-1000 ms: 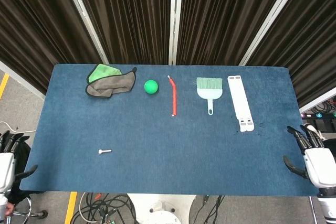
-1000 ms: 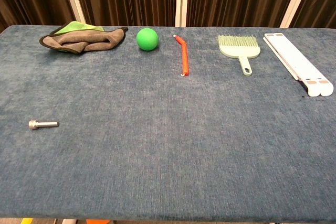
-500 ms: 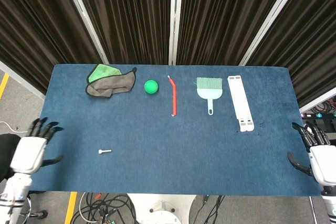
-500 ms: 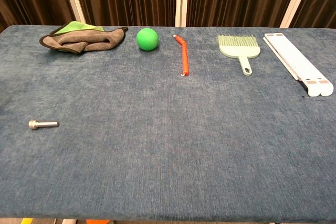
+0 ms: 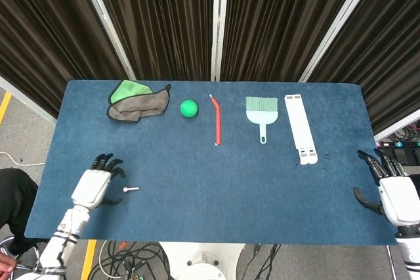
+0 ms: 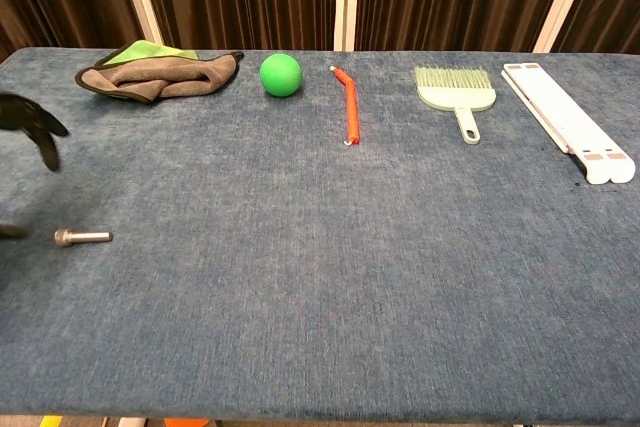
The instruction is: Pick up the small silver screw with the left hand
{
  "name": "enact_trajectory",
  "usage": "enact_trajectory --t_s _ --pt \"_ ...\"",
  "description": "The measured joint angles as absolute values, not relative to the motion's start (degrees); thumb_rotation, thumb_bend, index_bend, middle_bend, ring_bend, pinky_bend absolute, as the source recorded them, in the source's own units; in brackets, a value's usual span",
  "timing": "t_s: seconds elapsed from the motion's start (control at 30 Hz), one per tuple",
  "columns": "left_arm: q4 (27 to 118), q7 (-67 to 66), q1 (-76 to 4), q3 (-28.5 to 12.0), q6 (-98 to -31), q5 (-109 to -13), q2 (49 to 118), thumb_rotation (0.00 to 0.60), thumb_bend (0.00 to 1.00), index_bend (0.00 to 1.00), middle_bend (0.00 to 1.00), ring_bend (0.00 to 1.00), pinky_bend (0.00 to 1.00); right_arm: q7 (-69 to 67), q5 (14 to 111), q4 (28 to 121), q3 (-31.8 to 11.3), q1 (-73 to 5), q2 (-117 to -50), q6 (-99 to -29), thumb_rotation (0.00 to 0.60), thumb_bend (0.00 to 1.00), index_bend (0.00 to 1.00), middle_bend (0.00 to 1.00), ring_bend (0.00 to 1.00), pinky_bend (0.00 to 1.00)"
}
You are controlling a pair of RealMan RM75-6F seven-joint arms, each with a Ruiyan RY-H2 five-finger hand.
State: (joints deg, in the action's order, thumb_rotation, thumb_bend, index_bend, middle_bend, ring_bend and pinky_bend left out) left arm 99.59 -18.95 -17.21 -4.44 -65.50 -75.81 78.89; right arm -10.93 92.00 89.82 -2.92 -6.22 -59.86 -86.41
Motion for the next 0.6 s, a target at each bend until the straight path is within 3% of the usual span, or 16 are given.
enact_trajectory --t_s 0.17,0.33,0.6 --pt "97.5 -24.06 -18.0 -4.49 -65.6 -71.66 84.71 0.6 0.08 0.42 0.17 0.03 0.01 -11.48 91.71 89.27 -2.74 -6.26 -60.14 -86.05 0.6 0.24 0.1 0.2 0.05 0.1" --pt "93.92 -28.24 -18.5 -4.85 -67.76 -69.71 89.53 0.6 0.16 0.44 0.16 0.01 0.0 -11.77 91.86 88.89 -2.65 -6.34 -60.28 -86.06 0.6 0.24 0.1 0.2 0.05 0.09" --pt "91.38 -33.28 -19.78 -5.73 -68.44 -65.19 92.82 0.6 0.21 0.45 0.16 0.01 0.0 -12.26 91.7 88.5 -2.58 -6.45 -60.43 -85.87 0.6 0.24 0.1 0.2 0.05 0.08"
